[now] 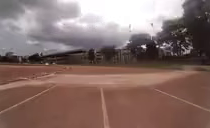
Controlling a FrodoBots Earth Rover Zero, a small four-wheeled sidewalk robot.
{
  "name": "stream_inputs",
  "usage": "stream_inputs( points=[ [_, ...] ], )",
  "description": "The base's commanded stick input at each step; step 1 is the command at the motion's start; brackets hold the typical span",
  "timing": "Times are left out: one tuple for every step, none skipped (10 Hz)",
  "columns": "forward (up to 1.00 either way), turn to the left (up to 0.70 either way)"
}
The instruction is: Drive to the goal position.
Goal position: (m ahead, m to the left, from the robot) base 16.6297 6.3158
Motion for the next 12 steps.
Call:
stream_inputs(
  points=[
    [0.45, 0.0],
    [0.45, 0.0],
    [0.45, 0.0],
    [0.45, 0.0],
    [0.45, 0.0],
    [0.45, 0.0],
    [0.45, 0.0],
    [0.45, 0.0],
    [0.45, 0.0],
    [0.45, 0.0],
    [0.45, 0.0],
    [0.45, 0.0]
  ],
)
